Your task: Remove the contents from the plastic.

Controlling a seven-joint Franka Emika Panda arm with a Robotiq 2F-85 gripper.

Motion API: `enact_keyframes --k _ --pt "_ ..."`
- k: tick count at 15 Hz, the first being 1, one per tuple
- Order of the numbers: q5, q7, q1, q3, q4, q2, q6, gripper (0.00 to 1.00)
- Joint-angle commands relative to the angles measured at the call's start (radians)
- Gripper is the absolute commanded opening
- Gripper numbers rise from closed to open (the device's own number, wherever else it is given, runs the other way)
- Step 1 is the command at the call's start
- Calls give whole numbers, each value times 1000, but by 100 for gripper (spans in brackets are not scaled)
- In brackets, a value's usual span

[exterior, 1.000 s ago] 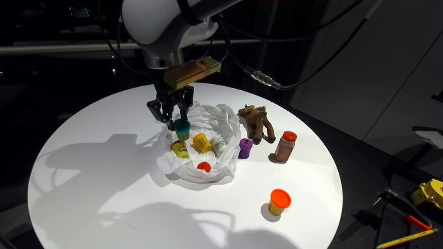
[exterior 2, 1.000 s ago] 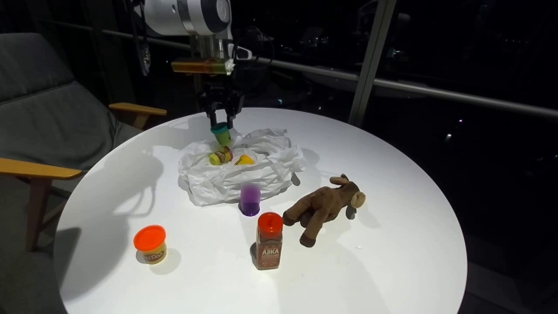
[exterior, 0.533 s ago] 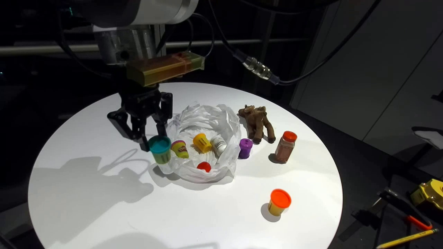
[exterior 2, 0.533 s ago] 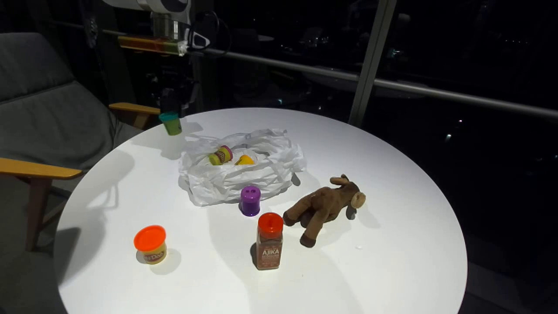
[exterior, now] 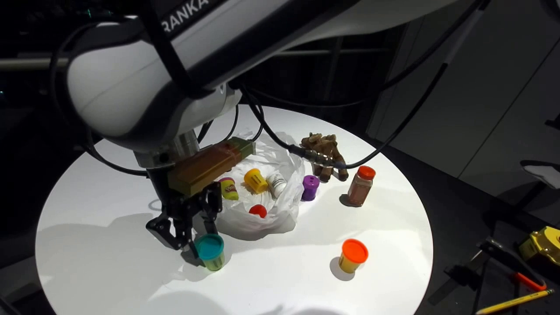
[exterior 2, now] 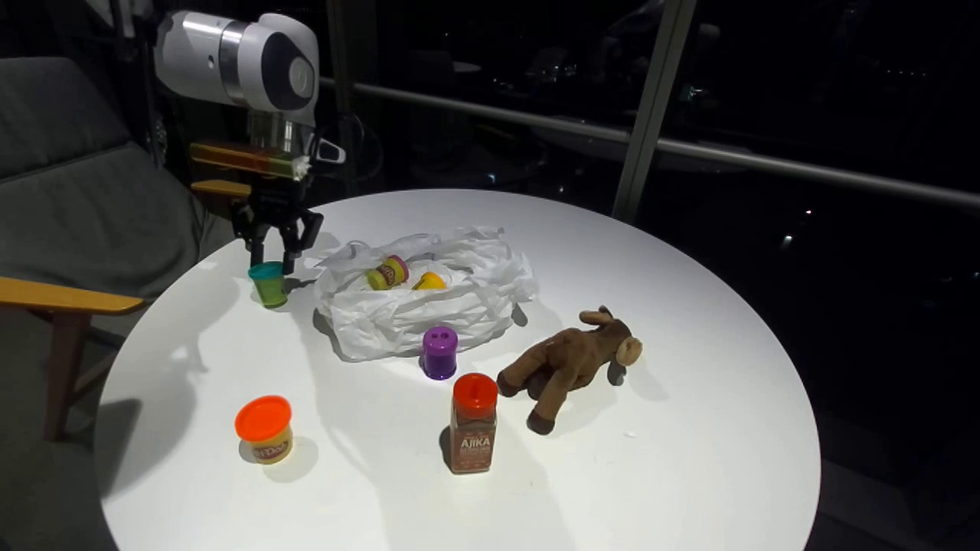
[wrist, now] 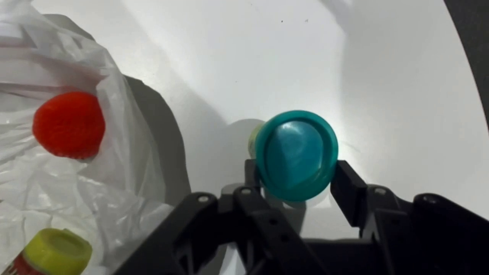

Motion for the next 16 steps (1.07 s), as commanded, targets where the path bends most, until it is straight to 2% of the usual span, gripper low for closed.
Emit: enact_keyframes --k 1,2,4,6,8,11,16 --pt "25 -49 -30 28 -58 -36 61 25" --pt "23 -52 -35 30 -72 -49 83 74" --pt "20 -54 -50 30 -126 -94 151 81" --pt "19 -32 -63 22 -190 -152 234 97" --pt "7 -15 -76 4 -231 -196 288 100" --pt "-23 -30 -74 -63 -250 -233 265 100" --pt "-114 -70 -89 -150 -214 -167 254 100"
